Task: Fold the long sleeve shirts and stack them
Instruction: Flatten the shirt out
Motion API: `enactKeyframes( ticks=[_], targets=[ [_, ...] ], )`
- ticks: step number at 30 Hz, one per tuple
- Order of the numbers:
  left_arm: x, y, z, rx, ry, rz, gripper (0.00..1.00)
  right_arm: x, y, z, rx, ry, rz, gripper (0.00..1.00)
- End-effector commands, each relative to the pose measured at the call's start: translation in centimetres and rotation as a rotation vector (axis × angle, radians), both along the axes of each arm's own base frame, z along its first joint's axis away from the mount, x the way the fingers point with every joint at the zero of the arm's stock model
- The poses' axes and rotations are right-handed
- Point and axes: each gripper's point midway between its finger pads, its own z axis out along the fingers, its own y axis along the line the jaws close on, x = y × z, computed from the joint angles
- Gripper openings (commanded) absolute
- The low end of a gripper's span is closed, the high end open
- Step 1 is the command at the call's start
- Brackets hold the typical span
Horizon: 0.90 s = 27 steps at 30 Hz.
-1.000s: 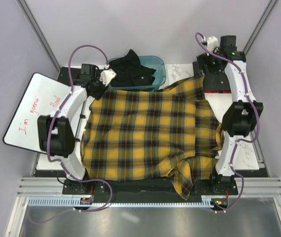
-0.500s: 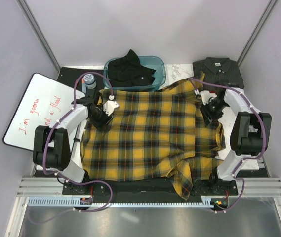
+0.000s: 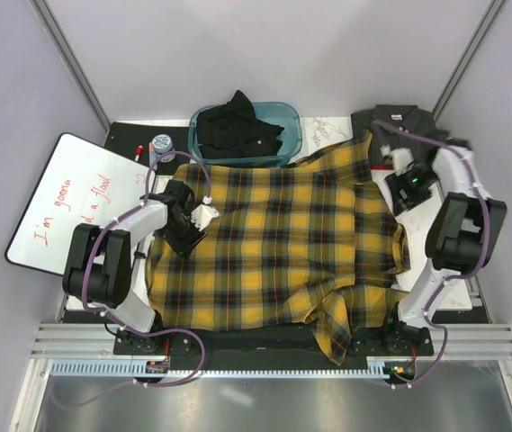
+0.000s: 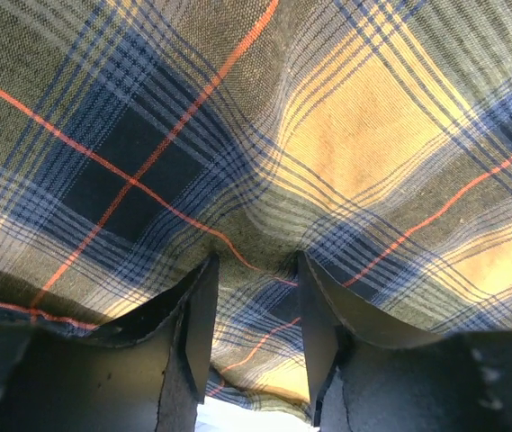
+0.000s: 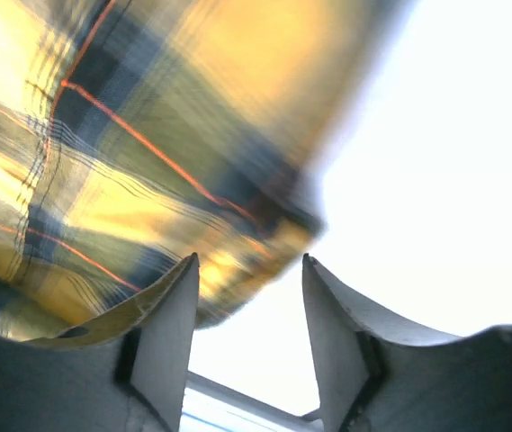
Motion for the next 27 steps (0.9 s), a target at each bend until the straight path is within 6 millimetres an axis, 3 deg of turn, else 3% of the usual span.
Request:
enactKeyframes(
  ticks=[1,3,8,11,16,19,27],
  targets=[
    [-0.6,-0.7,0.8,-0.036,0.002,0.052,0.49,-1.2,-2.9,8.8,0.112,-0.117,-0.058,0.58],
    [-0.2,-2.9,2.8,-0.107,-0.036,0.018,0.52,-2.9,-3.6,8.8,0.161,-0.083,-0.115,0.6],
    [0.2,-7.6,5.2,-0.173,-0.087,-0.083,0.54,-6.1,-4.4,3.4,0.348,0.102,-0.307,0.6],
    [0.3,-8.9,5.7,-0.226,-0.074,-0.082,0.54,-6.5,-4.0,1.4,0.488,0.153,-0.391,0.56],
    [0.2,-9.1,5.2,-0.237,-0.054,-0.091,0.54,-5.5,-4.0,-1.0,0.516,0.152,-0.49,0.4],
    [0.3,-9.3,5.4,-0.247,-0.061,-0.09,0.54,-4.9,-4.2,-2.7,0.519,0.156,-0.52,0.37],
    [0.7,-9.2,5.5,-0.237,-0.074,-0.092,0.53,-5.3,-3.3,-5.9,0.559,0.201,-0.548,0.38]
  ],
)
